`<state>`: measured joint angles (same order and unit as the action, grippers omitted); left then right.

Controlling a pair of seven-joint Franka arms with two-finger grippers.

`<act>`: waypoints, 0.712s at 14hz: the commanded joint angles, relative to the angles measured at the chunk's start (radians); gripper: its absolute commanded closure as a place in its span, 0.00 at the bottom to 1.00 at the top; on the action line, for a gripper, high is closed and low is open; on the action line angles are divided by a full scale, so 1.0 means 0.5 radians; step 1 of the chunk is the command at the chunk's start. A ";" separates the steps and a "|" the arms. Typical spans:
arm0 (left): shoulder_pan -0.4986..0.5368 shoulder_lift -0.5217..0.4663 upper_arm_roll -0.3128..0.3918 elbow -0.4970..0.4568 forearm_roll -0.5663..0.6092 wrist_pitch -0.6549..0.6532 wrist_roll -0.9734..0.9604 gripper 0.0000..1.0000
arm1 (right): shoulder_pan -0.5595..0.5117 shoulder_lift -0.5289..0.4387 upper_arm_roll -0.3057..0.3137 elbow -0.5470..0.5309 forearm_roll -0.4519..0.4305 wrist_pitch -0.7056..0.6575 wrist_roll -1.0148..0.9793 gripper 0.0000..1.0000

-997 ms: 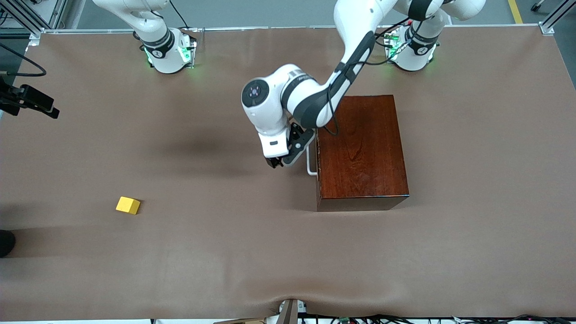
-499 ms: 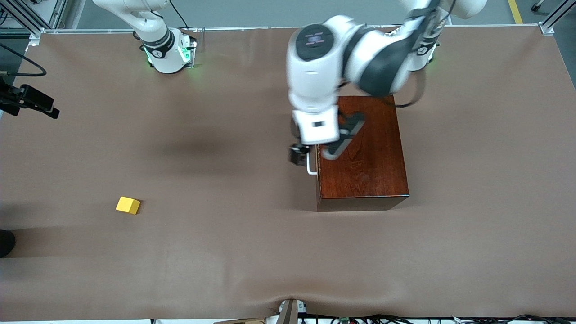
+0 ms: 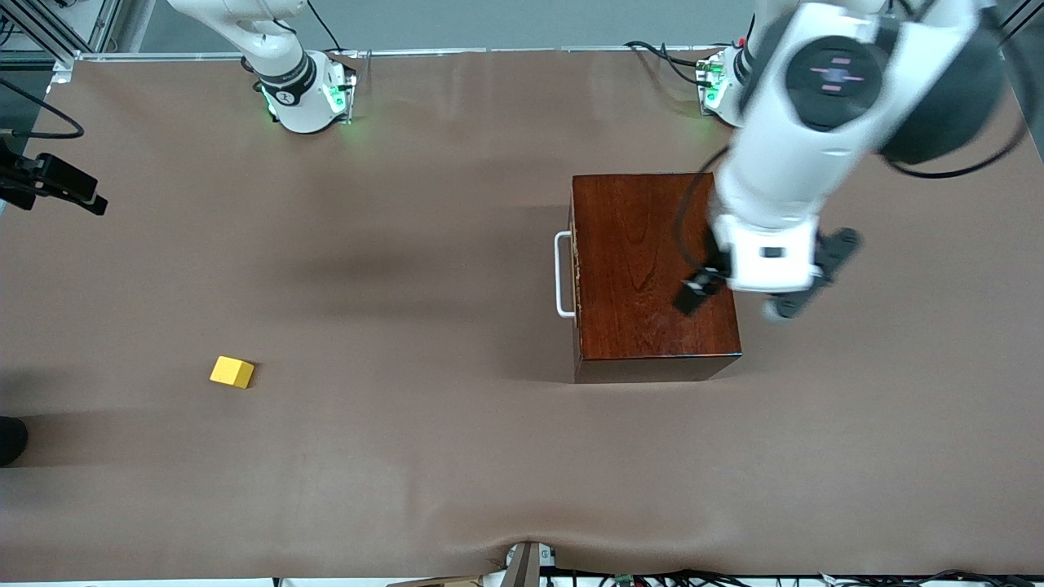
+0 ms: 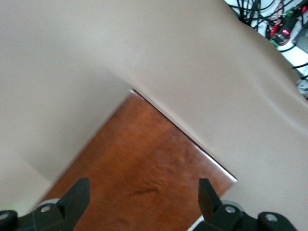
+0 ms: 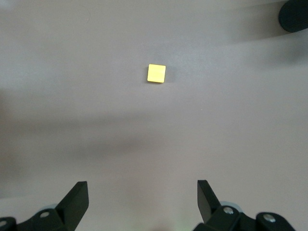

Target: Open drawer, take yellow block, close drawer

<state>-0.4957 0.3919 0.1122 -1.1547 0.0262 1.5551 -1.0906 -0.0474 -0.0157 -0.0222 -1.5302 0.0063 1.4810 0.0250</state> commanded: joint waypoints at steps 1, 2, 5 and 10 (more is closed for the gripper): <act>0.156 -0.109 -0.019 -0.078 -0.046 -0.125 0.333 0.00 | -0.028 0.001 0.026 0.014 -0.006 0.005 0.021 0.00; 0.209 -0.127 -0.019 -0.078 -0.046 -0.159 0.453 0.00 | -0.031 0.001 0.023 0.014 -0.006 0.005 0.021 0.00; 0.356 -0.185 -0.019 -0.132 -0.046 -0.217 0.772 0.00 | -0.031 0.001 0.023 0.017 -0.006 0.005 0.021 0.00; 0.562 -0.449 -0.019 -0.445 -0.046 -0.205 1.171 0.00 | -0.025 0.001 0.026 0.017 -0.006 0.017 0.024 0.00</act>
<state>-0.2433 0.2675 0.1120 -1.2616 0.0174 1.4436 -0.5628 -0.0474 -0.0158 -0.0219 -1.5298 0.0063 1.4849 0.0251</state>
